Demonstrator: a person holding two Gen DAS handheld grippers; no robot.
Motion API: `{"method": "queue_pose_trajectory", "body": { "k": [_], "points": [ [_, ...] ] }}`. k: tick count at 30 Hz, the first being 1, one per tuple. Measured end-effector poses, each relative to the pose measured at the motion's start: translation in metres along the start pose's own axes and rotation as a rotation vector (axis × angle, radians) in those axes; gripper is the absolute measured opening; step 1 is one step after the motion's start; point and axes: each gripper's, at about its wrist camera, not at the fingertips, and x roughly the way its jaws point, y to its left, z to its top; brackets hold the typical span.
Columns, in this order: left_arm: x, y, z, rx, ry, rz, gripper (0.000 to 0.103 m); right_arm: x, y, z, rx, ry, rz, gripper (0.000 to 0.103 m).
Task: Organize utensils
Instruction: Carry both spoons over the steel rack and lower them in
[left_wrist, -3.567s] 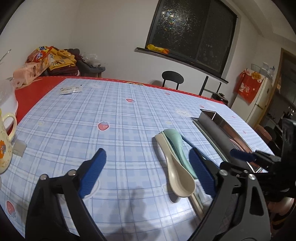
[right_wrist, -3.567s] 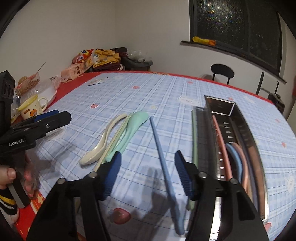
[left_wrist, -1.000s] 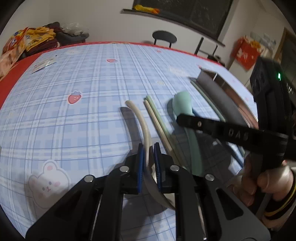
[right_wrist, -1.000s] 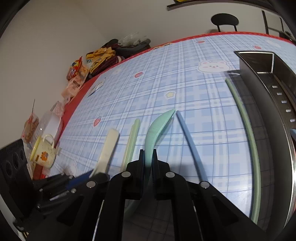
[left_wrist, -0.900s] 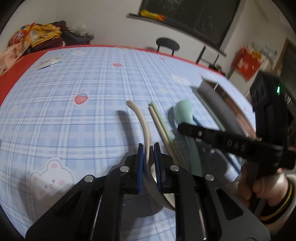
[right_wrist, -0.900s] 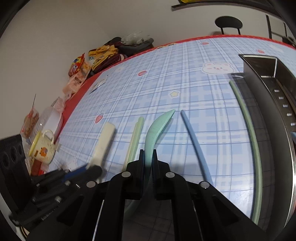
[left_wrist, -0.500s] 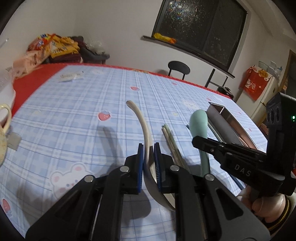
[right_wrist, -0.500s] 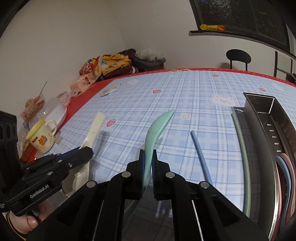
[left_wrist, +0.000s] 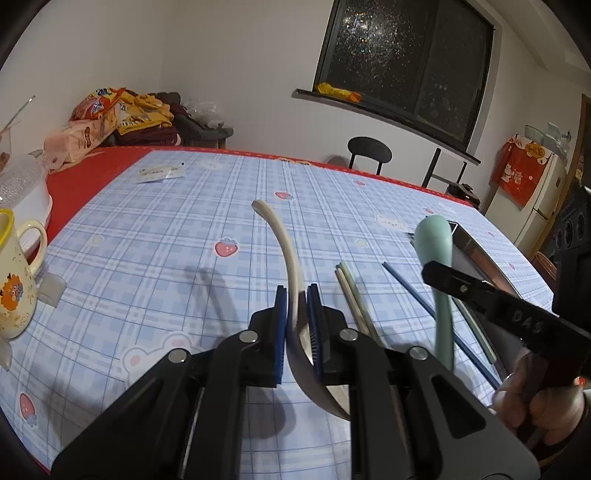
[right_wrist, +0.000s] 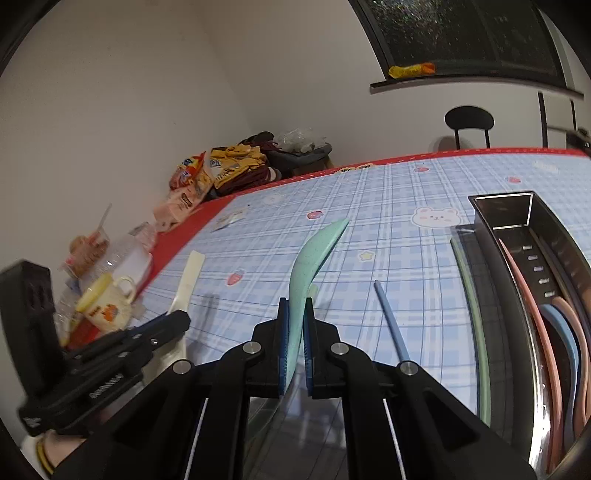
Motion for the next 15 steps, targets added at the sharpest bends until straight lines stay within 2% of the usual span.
{"method": "queue_pose_trajectory", "body": {
  "k": [2, 7, 12, 15],
  "points": [
    [-0.003, 0.001, 0.001, -0.014, -0.006, 0.013, 0.015, -0.012, -0.001, 0.005, 0.002, -0.014, 0.027, 0.008],
    [-0.02, -0.01, 0.013, -0.04, -0.033, -0.022, 0.015, -0.056, -0.014, 0.021, -0.045, -0.056, 0.079, 0.008],
    [-0.031, -0.049, 0.029, -0.027, -0.039, -0.111, 0.015, -0.091, -0.051, 0.036, -0.106, -0.072, 0.072, 0.008],
    [-0.027, -0.085, 0.033, -0.004, -0.023, -0.171, 0.015, -0.099, -0.081, 0.043, -0.09, -0.062, 0.052, 0.008]
  ]
}}
